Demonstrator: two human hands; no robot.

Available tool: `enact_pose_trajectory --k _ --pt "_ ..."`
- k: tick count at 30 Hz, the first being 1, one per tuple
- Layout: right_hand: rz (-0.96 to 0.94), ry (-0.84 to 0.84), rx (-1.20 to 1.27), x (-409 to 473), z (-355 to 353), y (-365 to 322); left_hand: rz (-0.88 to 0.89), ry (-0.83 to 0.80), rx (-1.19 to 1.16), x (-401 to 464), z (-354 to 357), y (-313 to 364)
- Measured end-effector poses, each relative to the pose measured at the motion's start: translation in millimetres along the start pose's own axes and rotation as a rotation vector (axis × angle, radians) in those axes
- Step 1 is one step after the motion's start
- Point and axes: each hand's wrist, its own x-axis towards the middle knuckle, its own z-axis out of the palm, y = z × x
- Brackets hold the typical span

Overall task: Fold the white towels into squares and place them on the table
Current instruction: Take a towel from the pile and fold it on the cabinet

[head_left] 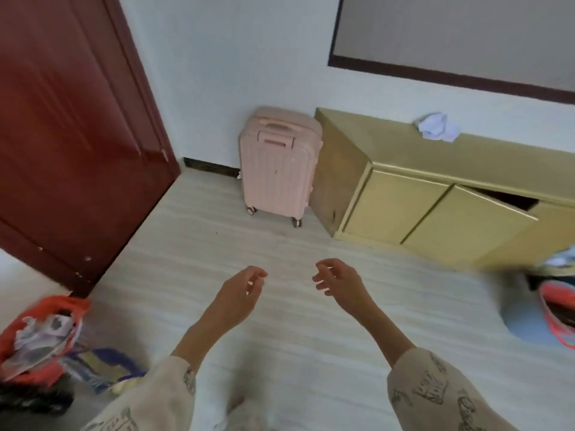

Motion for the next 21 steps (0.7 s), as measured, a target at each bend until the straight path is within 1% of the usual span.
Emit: enact_pose_trajectory --k 2,5,10,13,18,21 --pt "0.023 0.056 0.031 16 -35 11 0.036 -0.064 0.023 39 18 27" --pt "0.065 0.132 0.076 49 -86 28 0.085 -0.114 0.033 100 49 62" --pt "0.109 0.244 0.119 132 -171 42 0.152 -0.207 0.052 214 100 113" --pt "0.124 0.280 0.129 191 -221 36 0.172 -0.252 0.078 289 119 145" --pt "0.128 0.343 0.164 274 -301 25 0.191 -0.274 0.105 405 147 212" --pt "0.167 0.374 0.202 312 -345 36 0.218 -0.352 0.160 458 175 246"
